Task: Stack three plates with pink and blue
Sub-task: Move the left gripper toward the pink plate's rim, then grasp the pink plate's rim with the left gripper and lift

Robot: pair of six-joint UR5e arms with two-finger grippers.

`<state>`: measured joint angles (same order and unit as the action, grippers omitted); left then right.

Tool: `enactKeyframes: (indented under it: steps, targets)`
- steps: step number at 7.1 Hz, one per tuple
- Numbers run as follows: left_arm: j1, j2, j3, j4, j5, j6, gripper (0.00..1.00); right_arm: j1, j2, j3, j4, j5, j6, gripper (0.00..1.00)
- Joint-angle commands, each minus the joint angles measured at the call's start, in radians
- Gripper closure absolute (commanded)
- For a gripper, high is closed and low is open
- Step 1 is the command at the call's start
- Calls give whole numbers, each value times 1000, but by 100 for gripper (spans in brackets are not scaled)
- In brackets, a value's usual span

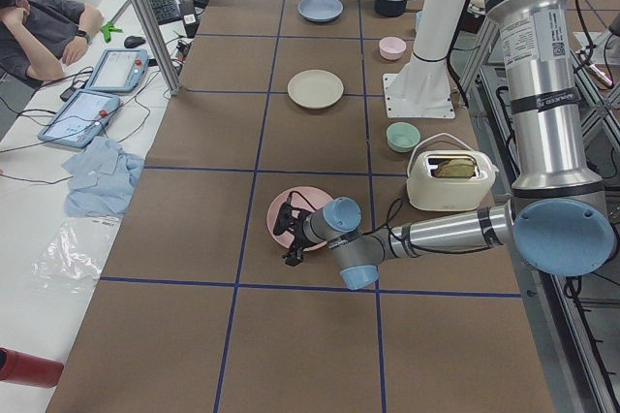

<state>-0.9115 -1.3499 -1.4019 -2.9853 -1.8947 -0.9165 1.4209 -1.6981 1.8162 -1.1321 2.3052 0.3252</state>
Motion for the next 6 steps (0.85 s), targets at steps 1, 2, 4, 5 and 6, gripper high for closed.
enactKeyframes:
  steps: [1, 2, 4, 5, 6]
  targets:
    - [22, 0, 3, 0, 2, -5, 80, 0, 0, 0, 0, 0, 0, 0]
    - [22, 0, 3, 0, 2, -5, 84, 0, 0, 0, 2, 0, 0, 0]
    - [22, 0, -8, -1, 0, -4, 100, 1, 0, 0, 2, 0, 0, 0]
    - [20, -2, -43, 0, -1, -4, 100, 0, 0, 0, 0, 0, 0, 0]
    - [17, -2, -92, 8, -15, -8, 100, 0, 0, 0, 2, 0, -2, 0]
